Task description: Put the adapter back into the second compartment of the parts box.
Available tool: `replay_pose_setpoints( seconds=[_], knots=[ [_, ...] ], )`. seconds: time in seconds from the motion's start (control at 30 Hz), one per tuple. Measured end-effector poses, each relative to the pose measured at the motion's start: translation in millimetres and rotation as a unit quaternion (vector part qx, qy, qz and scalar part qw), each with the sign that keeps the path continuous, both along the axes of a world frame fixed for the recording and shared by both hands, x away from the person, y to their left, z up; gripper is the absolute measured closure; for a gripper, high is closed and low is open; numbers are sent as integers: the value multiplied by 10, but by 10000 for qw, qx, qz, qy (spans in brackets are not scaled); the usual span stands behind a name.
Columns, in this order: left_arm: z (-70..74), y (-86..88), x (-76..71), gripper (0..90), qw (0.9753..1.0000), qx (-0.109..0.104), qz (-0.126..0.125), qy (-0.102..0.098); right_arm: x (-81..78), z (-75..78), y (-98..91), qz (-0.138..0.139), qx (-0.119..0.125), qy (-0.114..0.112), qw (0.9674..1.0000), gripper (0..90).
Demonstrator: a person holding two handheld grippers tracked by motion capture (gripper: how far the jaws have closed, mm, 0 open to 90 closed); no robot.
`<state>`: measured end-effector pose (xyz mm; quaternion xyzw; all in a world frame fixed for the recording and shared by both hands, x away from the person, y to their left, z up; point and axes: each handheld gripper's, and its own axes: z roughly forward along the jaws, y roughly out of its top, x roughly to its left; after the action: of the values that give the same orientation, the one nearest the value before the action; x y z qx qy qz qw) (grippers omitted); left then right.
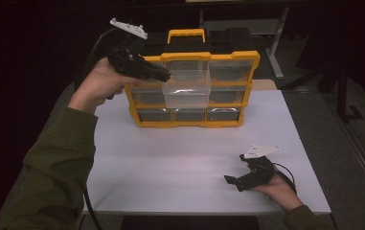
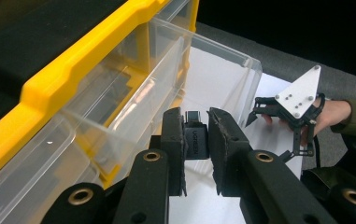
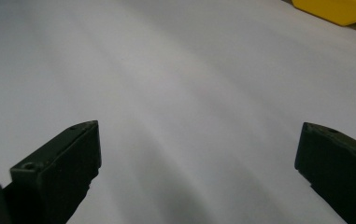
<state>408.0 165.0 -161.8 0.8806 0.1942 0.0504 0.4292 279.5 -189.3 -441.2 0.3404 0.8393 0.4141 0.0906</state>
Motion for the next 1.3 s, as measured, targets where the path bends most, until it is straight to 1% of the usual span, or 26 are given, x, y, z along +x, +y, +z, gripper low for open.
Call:
replay_pose_setpoints(
  seconds=[0.1, 0.27, 0.37, 0.4, 0.47, 0.6, 0.8, 0.87, 1.03, 1.1, 1.23, 1.3],
  knots=[
    [-15, -80, 25, 766, 10000, -1, -29, 35, 2, 1, 7, 9, 7, -5, 10000, 1],
    [-65, -197, 59, 765, 9999, 63, -67, 88, 4, 0, 13, 29, 8, 2, 10000, 1],
    [-95, -230, 70, 753, 9999, 105, -34, 34, 0, 2, 8, 15, 16, -4, 10000, 1],
    [-101, -231, 72, 712, 10000, 89, -9, 24, 0, 2, 5, 11, 23, -10, 10000, 1],
    [-107, -212, 67, 668, 10000, 44, 50, -7, -1, 3, -2, 4, 6, -21, 10000, 1],
    [-91, -98, 47, 615, 9999, -102, 91, -24, -2, 8, -11, -30, 37, -39, 10000, 1],
    [-96, 113, -12, 533, 9994, -318, 105, 19, -1, 4, -3, -19, -5, -36, 10000, 1],
    [-106, 179, -35, 509, 9993, -353, 109, 10, -2, 6, 1, -20, -1, -32, 10000, 1],
    [-180, 319, -93, 449, 9992, -342, 205, -15, -4, 6, 8, -29, -9, -22, 10000, 1],
    [-216, 370, -116, 442, 9992, -344, 203, -21, -3, 5, 10, -23, -17, -23, 10000, 1],
    [-306, 444, -180, 407, 9991, -330, 268, -44, -3, 3, 13, -2, -35, -47, 10000, 1],
    [-361, 479, -220, 392, 9991, -289, 293, -71, -3, 3, 14, -11, -27, -43, 10000, 1]
  ],
)
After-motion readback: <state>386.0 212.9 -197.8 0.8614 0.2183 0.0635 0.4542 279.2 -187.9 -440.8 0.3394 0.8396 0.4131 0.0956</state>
